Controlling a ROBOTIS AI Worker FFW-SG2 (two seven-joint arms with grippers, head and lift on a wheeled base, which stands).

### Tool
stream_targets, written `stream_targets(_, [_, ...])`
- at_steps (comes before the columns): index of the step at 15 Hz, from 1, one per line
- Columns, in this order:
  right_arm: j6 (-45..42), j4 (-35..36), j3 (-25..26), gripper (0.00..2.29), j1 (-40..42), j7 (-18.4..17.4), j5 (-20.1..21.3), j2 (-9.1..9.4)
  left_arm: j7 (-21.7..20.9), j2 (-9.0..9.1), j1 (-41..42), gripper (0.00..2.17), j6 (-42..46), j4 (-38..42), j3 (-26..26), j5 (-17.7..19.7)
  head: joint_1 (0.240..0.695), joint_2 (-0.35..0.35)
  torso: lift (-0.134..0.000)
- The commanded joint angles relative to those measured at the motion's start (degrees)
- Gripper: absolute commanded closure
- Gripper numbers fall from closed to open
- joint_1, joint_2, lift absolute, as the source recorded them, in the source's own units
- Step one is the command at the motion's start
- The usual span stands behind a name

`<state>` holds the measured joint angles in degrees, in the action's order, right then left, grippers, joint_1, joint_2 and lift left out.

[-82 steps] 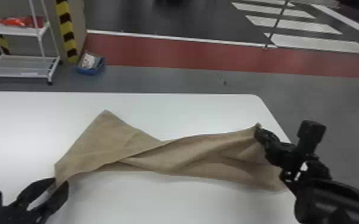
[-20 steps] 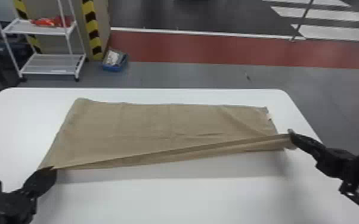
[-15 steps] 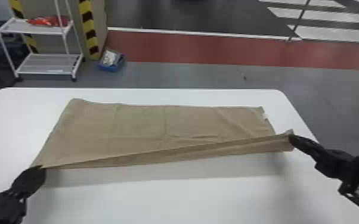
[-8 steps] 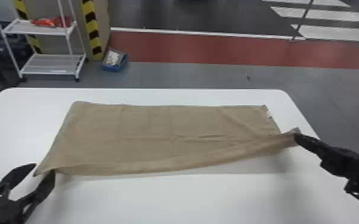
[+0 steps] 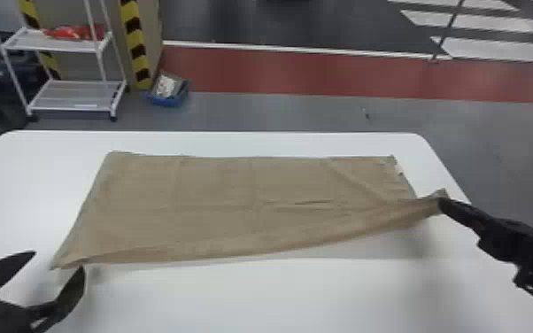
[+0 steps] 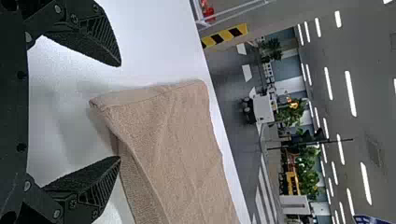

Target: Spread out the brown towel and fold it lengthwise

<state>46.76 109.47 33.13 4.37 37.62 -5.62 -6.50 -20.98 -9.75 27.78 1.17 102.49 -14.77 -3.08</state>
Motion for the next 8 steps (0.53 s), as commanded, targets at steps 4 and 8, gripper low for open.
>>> stream_targets(4, [1.2, 1.2, 0.9, 1.03, 0.0, 0.1, -1.8, -0.09, 0.1, -0.01, -1.1, 0.45, 0.8, -1.5, 0.2, -0.5, 0.695, -0.109, -0.124])
stream_targets(8, [1.4, 1.7, 2.0, 1.03, 0.5, 0.1, -2.5, -0.09, 0.3, 0.17, -1.6, 1.82, 0.6, -1.2, -0.2, -1.1, 0.695, -0.110, -0.124])
